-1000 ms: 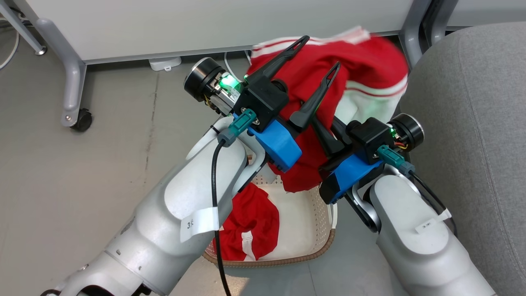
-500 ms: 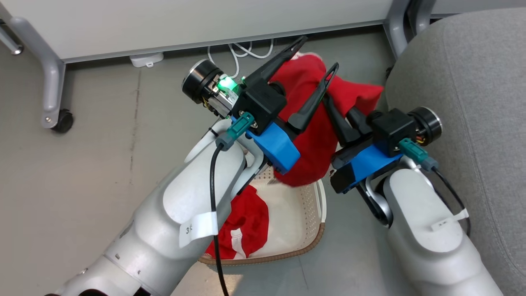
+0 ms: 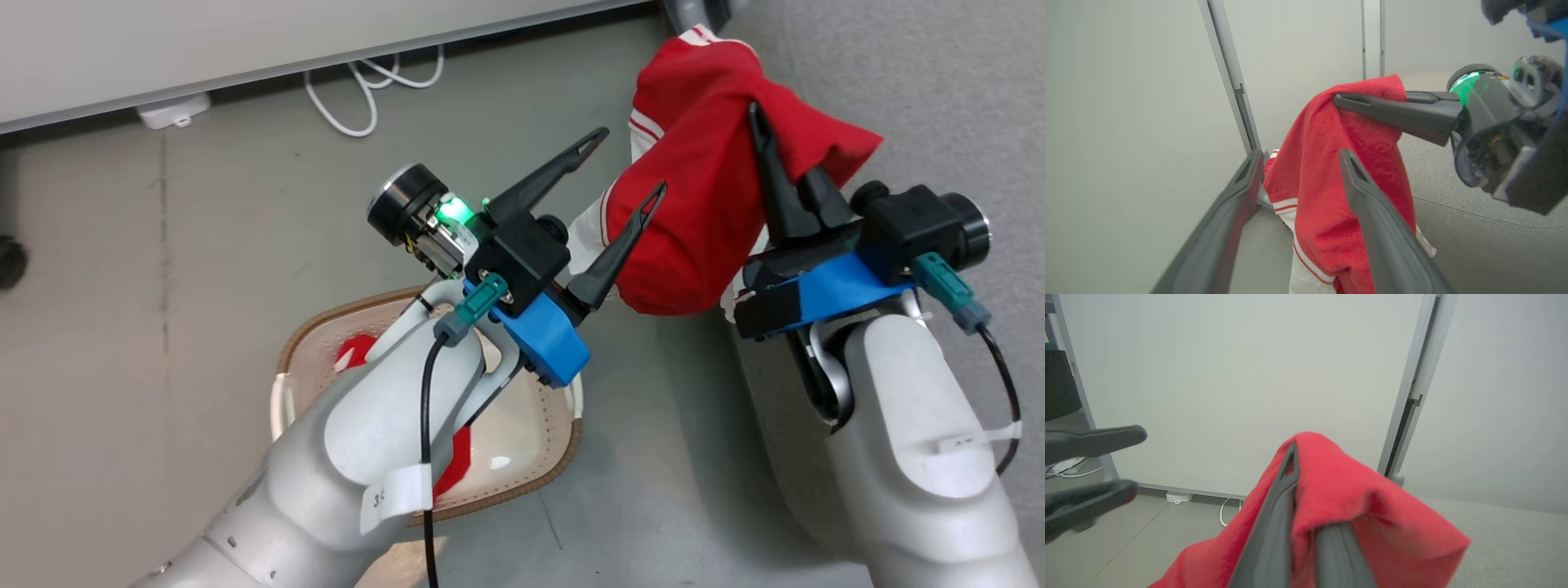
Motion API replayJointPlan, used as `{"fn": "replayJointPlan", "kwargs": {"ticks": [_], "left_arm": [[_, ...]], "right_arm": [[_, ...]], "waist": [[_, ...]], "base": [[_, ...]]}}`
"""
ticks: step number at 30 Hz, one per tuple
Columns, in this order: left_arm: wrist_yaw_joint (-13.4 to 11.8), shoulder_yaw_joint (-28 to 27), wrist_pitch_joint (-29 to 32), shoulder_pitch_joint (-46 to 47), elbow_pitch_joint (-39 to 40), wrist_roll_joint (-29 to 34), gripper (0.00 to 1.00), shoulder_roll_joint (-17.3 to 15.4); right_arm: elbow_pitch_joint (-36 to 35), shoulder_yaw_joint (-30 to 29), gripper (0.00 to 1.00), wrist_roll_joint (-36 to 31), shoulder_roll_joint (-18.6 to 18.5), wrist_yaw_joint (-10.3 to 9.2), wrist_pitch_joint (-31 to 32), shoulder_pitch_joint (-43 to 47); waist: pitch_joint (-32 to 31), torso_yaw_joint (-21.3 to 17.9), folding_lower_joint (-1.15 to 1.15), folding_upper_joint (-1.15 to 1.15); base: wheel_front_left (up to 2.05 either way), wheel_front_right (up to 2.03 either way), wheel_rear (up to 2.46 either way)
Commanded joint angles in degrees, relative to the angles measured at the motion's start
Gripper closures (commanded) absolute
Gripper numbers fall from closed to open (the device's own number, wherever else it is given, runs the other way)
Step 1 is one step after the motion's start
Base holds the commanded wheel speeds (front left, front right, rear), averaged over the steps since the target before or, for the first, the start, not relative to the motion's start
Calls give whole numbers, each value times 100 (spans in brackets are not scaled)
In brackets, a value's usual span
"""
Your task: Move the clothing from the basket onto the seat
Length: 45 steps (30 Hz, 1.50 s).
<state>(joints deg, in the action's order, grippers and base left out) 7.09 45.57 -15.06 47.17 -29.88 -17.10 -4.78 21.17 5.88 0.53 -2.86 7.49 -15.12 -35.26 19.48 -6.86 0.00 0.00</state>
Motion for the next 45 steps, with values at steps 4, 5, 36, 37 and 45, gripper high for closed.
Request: {"fn": "replayJointPlan", "kwargs": {"ticks": [4, 5, 36, 37, 45], "left_arm": [[32, 116, -17, -187, 166, 2, 0, -63], [35, 131, -18, -215, 204, 6, 0, -73], [42, 444, -17, -403, 519, 68, 0, -352], [42, 433, -17, -366, 533, 91, 0, -367], [39, 389, 6, 21, 652, 236, 0, -541]], "right_arm": [[-217, -338, 100, -26, -5, 1, -6, 226], [-260, -412, 100, -24, -4, 1, -6, 267], [-1219, -1501, 100, 213, -5, 1, -7, 937], [-1258, -1515, 100, 177, -4, 1, -6, 841], [-1511, -1902, 100, -87, -125, 1, -6, -506]], "waist": [[121, -397, 0, 0], [131, -454, 0, 0], [455, -1197, 0, 0], [523, -1191, 0, 0], [1341, -1070, 0, 0]], "base": [[0, 0, 0], [0, 0, 0], [0, 0, 0], [0, 0, 0], [0, 0, 0]]}}
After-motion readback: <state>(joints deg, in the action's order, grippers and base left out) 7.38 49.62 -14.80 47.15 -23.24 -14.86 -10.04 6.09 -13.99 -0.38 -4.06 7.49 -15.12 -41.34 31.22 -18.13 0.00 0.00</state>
